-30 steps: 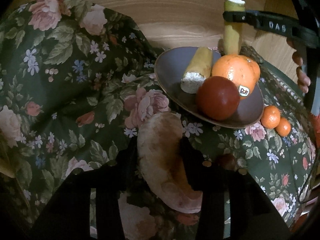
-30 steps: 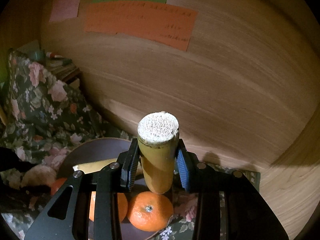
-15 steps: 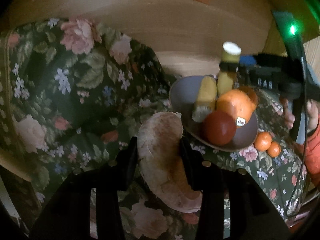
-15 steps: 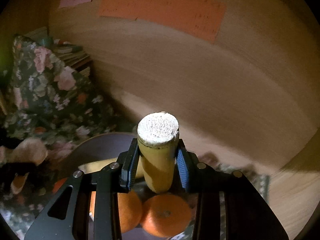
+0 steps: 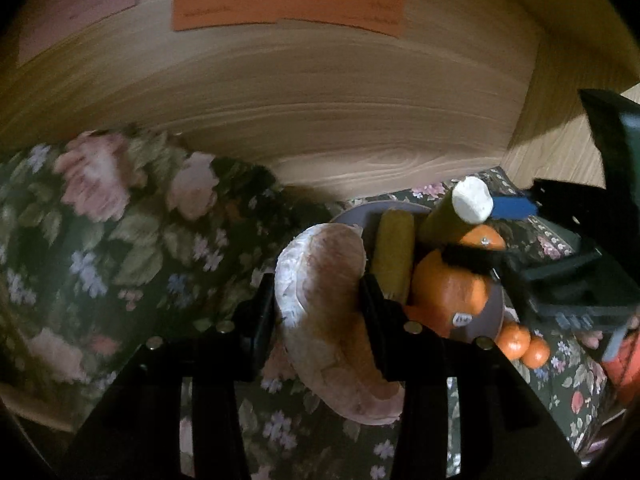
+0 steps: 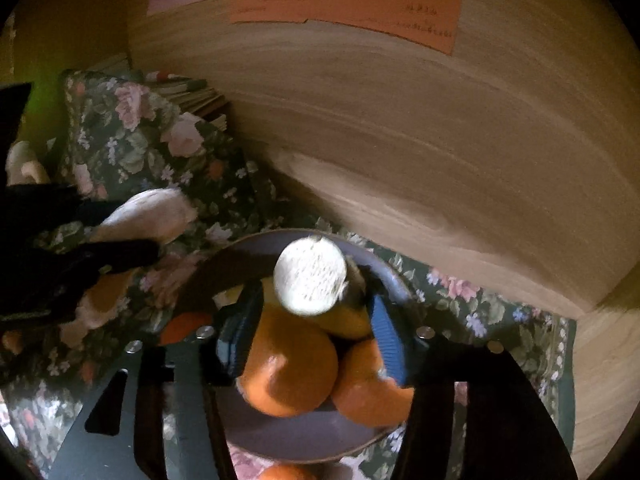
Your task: Organize fruits
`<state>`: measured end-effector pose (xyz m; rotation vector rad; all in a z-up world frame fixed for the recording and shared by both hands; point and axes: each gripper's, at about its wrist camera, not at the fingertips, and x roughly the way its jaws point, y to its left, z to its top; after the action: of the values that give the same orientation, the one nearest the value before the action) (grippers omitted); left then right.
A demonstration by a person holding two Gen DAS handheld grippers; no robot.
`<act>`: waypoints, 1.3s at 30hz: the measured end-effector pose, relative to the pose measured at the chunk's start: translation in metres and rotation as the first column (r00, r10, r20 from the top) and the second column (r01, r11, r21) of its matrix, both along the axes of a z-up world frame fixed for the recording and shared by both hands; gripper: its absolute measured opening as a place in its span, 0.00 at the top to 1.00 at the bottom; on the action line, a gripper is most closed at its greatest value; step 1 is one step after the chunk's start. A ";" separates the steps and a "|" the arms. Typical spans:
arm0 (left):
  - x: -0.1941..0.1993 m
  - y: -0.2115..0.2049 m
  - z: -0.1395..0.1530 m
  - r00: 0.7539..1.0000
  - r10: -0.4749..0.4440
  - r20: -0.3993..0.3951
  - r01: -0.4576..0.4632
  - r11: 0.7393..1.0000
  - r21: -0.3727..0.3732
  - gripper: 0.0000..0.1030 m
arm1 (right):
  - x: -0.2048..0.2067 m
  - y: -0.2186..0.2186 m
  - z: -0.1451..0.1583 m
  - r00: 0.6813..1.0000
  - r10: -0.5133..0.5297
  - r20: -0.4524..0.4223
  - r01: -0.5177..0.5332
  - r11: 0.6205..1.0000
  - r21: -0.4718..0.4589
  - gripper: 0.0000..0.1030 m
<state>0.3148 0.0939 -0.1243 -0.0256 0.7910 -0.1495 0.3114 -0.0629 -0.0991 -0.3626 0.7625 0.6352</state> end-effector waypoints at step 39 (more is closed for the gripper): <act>0.033 -0.050 -0.010 0.998 -0.059 -0.010 0.060 0.988 0.145 0.35 | -0.036 -0.086 -0.006 0.980 -0.196 -0.025 0.197 0.973 0.117 0.41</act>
<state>0.3475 0.0435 -0.1346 0.1352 0.8070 -0.1478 0.2752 -0.1492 -0.1048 -0.1709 0.7591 0.4942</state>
